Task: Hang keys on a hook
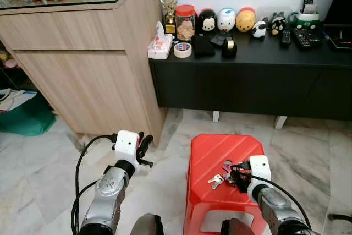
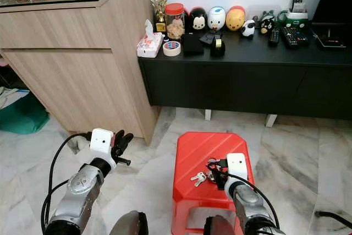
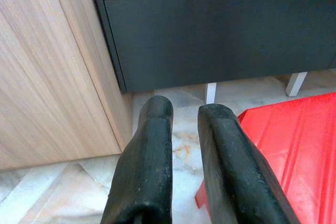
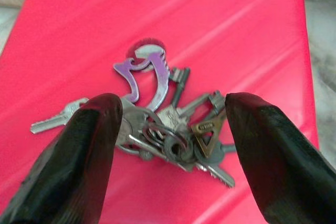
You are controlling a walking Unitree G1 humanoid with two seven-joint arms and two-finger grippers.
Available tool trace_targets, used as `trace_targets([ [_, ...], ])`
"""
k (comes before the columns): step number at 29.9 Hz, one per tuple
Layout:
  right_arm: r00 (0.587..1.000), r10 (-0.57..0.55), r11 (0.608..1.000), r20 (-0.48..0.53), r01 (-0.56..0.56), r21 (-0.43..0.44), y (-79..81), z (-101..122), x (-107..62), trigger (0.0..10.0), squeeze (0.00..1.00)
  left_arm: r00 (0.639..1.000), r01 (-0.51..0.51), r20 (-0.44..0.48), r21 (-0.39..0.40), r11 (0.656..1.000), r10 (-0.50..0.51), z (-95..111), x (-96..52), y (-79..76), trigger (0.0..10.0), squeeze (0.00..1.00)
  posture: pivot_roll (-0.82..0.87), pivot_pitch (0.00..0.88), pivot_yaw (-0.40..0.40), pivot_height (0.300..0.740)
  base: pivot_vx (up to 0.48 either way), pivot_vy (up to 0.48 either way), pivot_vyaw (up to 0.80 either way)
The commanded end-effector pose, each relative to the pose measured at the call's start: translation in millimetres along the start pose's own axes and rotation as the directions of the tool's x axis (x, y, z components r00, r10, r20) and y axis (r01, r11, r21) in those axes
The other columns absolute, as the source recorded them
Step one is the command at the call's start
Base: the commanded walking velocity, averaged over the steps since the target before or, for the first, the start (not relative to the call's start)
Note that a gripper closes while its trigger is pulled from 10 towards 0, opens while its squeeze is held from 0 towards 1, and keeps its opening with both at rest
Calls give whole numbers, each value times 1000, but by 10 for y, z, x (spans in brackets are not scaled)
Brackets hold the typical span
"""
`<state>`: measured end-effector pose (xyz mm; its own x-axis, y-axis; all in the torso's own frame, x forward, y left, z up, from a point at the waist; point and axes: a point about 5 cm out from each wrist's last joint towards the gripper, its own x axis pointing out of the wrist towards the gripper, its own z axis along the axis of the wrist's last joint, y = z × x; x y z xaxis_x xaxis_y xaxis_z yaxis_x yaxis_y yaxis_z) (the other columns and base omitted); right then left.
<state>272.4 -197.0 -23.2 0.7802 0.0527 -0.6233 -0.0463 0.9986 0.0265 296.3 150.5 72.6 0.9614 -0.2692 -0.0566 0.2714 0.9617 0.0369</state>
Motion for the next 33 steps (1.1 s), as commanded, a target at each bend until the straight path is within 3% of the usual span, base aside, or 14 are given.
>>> trace_targets([
  [1,1000,-4,1000,-9,4,10,1,36,14,10000,0,1000,-4,-13,20,1000,4,5,-24,26,10000,0,19,41,90,620,0,0,0],
  [11,999,9,1000,-54,-9,4,8,-41,4,10000,0,999,-7,-32,32,999,8,-16,-48,71,10000,0,41,44,93,620,0,0,0],
  [12,999,11,1000,-52,-11,5,9,-39,5,8353,0,999,-8,-37,32,999,9,-29,-47,78,10000,0,42,46,94,620,0,0,0],
  [13,999,12,1000,-52,-12,6,10,-38,5,8353,0,999,-9,-40,32,999,10,-38,-45,82,10000,0,42,46,94,620,0,0,0],
  [14,999,15,1000,-50,-14,12,14,-38,5,0,0,999,-11,-47,31,999,13,-55,-46,90,10000,0,42,45,94,620,0,0,0],
  [33,999,18,1000,-51,-18,13,29,-58,3,0,0,996,-24,-85,24,999,26,-196,-33,161,10000,0,37,30,97,620,0,0,0],
])
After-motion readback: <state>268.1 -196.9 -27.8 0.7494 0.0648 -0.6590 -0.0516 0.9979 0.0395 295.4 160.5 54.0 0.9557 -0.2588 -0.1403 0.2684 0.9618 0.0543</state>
